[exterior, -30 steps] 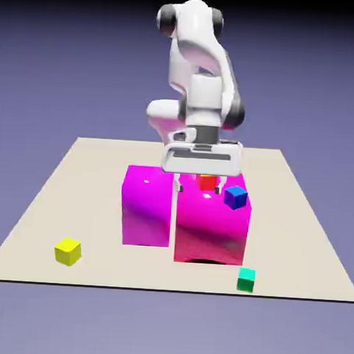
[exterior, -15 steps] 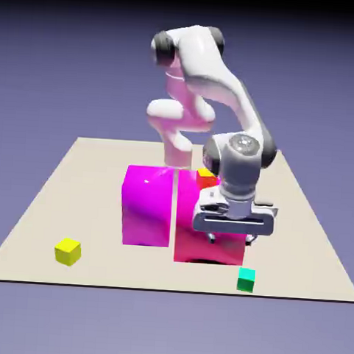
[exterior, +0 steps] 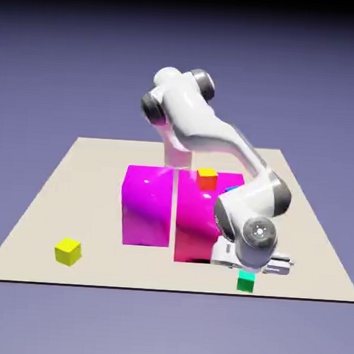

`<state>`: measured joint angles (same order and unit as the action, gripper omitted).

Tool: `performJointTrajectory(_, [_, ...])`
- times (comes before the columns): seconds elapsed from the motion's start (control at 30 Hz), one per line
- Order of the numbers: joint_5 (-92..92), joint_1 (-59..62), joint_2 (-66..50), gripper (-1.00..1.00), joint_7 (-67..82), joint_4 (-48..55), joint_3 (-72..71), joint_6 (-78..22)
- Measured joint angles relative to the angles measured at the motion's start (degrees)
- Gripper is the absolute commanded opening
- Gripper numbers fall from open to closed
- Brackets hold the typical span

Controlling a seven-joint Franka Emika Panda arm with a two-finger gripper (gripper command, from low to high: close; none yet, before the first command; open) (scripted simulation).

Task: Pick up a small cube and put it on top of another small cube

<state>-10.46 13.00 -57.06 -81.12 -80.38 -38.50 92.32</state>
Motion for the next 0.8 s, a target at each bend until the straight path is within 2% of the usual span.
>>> performJointTrajectory(0.13, [-0.64,0.84,-5.5,0.0,-2.37,4.94,-2.36,-5.0])
performJointTrajectory(0.27, [-1.7,1.86,-6.39,0.0,-2.6,-3.36,-1.5,3.52])
performJointTrajectory(0.3, [-1.77,1.93,-6.45,-1.0,-2.62,-3.92,-1.45,4.09])
performJointTrajectory(0.37, [-1.74,1.93,-6.45,-1.0,-2.61,-3.92,-1.45,4.11])
performJointTrajectory(0.5, [-0.62,0.91,-5.56,-1.0,-2.39,4.37,-2.3,-4.38])
performJointTrajectory(0.8, [-2.9,1.25,0.74,-1.0,19.38,1.15,14.03,-3.88])
